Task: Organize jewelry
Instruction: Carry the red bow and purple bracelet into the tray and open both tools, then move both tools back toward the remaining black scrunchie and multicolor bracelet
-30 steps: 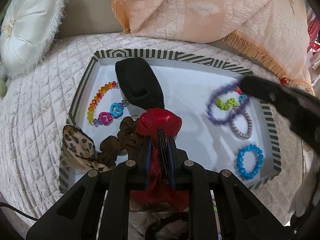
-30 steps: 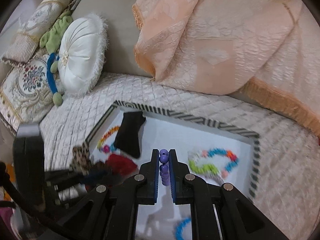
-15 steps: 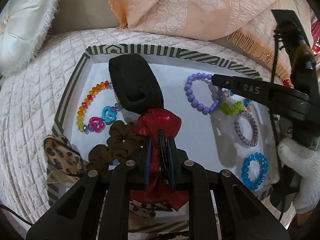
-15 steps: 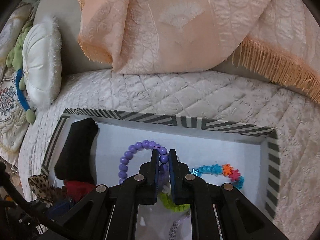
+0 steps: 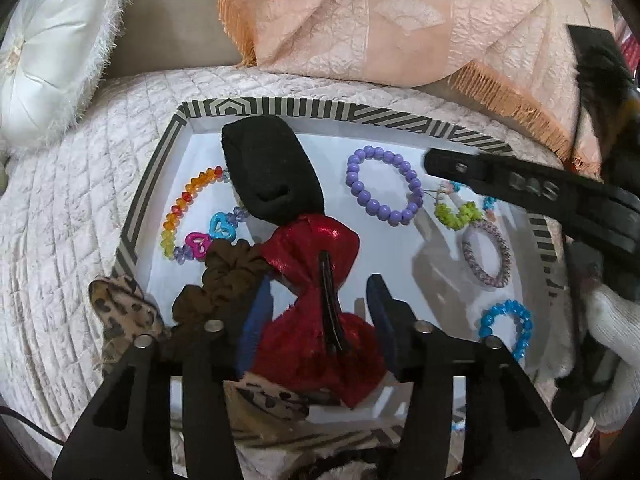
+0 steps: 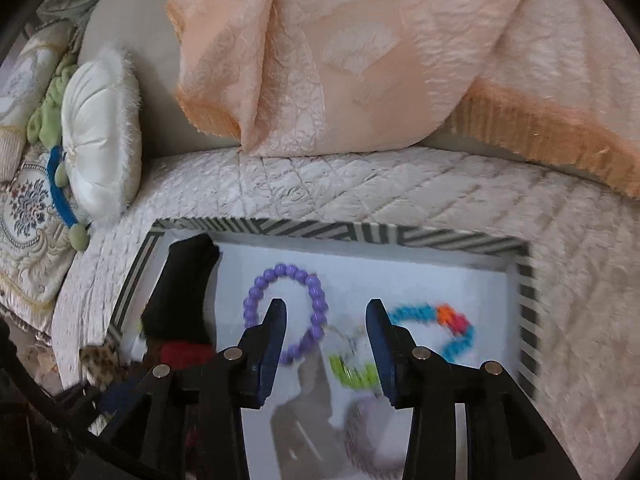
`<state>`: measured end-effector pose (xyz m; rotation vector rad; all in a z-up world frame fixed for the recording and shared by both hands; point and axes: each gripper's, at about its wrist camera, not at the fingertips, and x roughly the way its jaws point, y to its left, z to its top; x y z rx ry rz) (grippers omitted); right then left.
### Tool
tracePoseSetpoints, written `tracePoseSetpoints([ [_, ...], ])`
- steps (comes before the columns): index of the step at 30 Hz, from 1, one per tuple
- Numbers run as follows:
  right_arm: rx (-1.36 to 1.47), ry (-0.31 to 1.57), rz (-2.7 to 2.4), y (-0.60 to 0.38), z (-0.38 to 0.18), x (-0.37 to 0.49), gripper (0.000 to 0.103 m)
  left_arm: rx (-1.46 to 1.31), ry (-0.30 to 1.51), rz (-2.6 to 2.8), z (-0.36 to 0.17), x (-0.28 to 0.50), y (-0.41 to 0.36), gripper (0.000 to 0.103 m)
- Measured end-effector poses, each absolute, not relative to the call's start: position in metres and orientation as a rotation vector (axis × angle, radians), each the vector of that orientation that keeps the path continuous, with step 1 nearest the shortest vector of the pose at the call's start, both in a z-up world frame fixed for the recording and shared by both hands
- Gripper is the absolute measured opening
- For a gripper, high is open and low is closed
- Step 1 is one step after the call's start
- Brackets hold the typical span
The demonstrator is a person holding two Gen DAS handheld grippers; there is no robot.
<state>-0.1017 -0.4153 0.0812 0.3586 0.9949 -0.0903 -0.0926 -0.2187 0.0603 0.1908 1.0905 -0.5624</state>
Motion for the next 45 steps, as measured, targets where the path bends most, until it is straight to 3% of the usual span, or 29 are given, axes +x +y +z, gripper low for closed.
tracePoseSetpoints([
  [20, 0.294, 0.859, -0.119, -0.358, 0.151, -0.234, 0.039, 0.225, 0.954, -0.501, 0.119, -0.161, -0.163, 0.053],
  [45, 0.284, 0.845, -0.097, -0.299, 0.167, -0.31, 0.046, 0.214, 0.874, -0.463, 0.141, -0.23, -0.115, 0.053],
])
